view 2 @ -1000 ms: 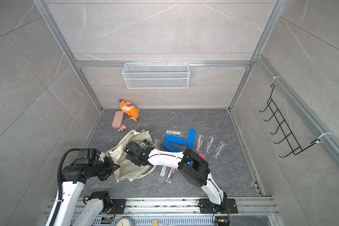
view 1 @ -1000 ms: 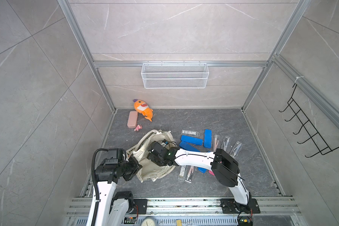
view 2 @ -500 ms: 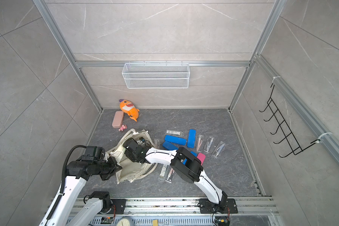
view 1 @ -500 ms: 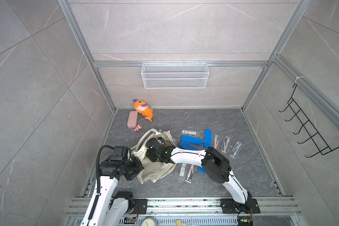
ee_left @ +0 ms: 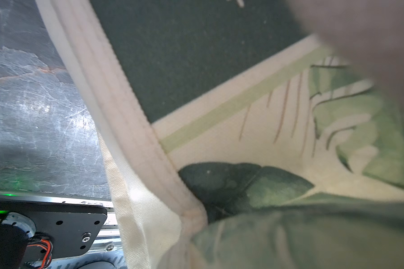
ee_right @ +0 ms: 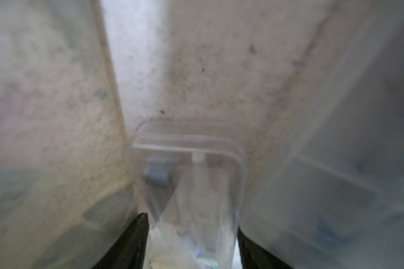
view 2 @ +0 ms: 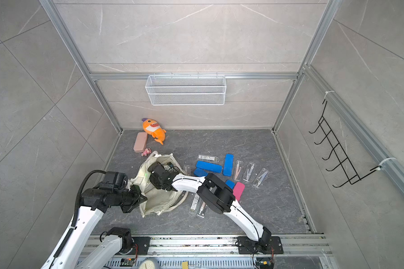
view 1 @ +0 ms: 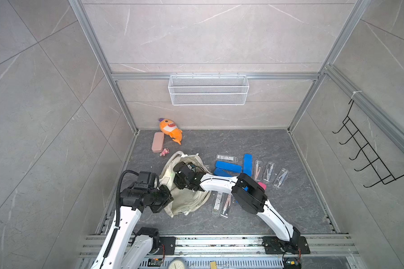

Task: Take out the compass set from the canvas bag
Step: Pick up the compass set from the canvas bag.

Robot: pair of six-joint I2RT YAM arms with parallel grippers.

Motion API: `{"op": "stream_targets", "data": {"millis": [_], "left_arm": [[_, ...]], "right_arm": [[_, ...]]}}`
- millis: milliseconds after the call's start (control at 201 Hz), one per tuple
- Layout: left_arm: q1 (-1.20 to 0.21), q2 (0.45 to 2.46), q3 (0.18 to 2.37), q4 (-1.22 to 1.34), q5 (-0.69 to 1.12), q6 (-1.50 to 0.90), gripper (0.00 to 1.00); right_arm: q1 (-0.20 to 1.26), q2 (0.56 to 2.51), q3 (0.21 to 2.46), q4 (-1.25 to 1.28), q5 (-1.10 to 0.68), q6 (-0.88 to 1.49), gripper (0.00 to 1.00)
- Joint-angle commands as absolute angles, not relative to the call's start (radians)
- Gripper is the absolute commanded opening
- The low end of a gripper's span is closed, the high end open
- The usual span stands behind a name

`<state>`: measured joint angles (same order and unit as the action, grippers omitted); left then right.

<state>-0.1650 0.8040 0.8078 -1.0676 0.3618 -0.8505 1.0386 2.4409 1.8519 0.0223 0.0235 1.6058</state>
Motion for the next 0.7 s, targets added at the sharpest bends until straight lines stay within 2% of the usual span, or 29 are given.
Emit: {"op": "stream_targets", "data": {"millis": [0, 289, 543, 693], "left_arm": [[-0.177, 0.801, 0.833, -1.102, 0.384, -0.865, 0.0], [-0.179, 0.805, 0.818, -1.098, 0.38, -0.874, 0.0], [-0.179, 0.798, 0.807, -1.094, 0.373, -0.887, 0.0], [-0.178, 0.802, 0.808, -1.09, 0.372, -0.888, 0.0]], "right_arm": [[1.033, 2.492, 1.879, 0.033, 0.017, 1.621, 0.58], [1.021, 2.511, 1.948, 0.021, -0.031, 1.515, 0.4], [1.014, 2.507, 1.95, 0.171, -0.099, 1.46, 0.3], [1.014, 2.489, 1.973, 0.169, -0.137, 1.416, 0.25]]}}
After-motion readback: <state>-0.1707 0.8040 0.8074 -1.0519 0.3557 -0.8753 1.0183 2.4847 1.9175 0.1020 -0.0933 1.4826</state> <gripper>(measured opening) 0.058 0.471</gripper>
